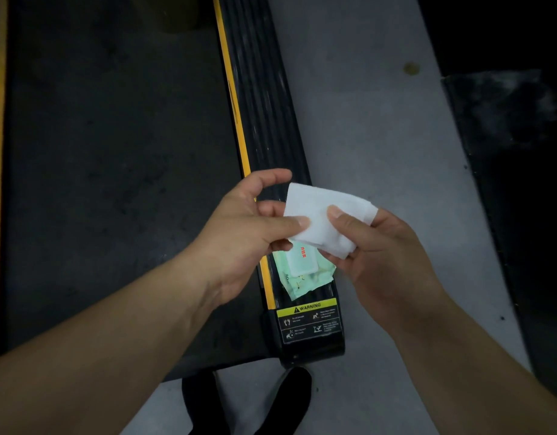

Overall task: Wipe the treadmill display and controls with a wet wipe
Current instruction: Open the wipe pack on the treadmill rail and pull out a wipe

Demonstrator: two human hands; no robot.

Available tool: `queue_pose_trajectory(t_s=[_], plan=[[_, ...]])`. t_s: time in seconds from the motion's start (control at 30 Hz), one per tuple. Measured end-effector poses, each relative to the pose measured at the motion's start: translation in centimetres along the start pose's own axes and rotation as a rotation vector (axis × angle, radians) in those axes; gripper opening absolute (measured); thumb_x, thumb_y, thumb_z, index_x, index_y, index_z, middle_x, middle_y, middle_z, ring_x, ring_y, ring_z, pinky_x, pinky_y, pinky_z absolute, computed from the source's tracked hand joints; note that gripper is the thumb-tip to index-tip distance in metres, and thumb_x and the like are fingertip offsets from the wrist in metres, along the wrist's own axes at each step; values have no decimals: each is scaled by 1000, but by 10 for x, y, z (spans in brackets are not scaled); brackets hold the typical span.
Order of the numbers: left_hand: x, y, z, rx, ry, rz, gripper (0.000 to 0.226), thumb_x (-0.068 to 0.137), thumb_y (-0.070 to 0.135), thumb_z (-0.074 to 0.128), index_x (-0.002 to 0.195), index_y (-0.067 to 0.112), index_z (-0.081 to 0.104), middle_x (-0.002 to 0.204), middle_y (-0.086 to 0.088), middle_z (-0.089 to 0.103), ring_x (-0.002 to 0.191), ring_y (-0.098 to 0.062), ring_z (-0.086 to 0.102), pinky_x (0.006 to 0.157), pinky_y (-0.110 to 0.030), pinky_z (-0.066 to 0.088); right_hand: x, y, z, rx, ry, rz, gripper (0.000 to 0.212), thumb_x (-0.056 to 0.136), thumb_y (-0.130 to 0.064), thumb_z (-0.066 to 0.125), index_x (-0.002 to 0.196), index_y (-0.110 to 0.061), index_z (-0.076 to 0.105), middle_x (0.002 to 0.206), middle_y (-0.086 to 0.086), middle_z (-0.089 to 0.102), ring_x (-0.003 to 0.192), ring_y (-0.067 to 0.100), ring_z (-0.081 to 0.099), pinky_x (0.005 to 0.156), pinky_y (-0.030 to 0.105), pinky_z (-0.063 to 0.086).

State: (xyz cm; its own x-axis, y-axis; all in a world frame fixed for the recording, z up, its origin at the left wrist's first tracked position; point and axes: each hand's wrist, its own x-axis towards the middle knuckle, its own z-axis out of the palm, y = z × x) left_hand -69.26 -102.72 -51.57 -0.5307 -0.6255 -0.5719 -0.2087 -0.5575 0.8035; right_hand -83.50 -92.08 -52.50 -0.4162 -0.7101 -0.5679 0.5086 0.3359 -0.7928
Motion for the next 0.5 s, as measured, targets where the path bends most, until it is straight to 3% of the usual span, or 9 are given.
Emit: queue_pose_trajectory(t_s=[0.1,0.23,0.33,0.4,0.5], plan=[[0,1,-1,-57,10,9,57,87,-3,72,134,26,57,91,-13,75,80,-19,70,68,-32,52,-1,2,3,-47,41,-27,22,98,-17,64,120,-14,69,116,11,75,110,31,72,88,44,60],[-5,-2,-3,-67,25,16,56,87,-3,71,134,25,56,82,-4,73,66,-16,64,66,-32,51,-5,0,5,-54,76,-81,18,99,-17,63,114,-10,72,111,14,76,107,34,73,88,47,60],[-9,-1,-5,-59,40,14,53,89,-2,71,133,24,57,85,-6,73,68,-16,64,67,-32,52,-9,-3,2,-11,33,-47,22,97,-19,66,116,-8,71,113,13,77,107,31,74,88,44,58],[-13,2,-5,-30,48,26,51,90,0,70,133,24,58,86,-6,74,69,-17,65,67,-32,51,-13,-4,1,-34,-16,-14,32,92,-19,72,123,-8,69,119,13,75,112,32,71,95,48,56],[-23,10,-5,99,65,81,52,91,0,70,133,25,56,86,-5,76,72,-16,66,68,-33,50,-24,-16,3,-117,12,-73,20,95,-13,69,115,-9,72,110,11,78,103,29,75,89,47,60]])
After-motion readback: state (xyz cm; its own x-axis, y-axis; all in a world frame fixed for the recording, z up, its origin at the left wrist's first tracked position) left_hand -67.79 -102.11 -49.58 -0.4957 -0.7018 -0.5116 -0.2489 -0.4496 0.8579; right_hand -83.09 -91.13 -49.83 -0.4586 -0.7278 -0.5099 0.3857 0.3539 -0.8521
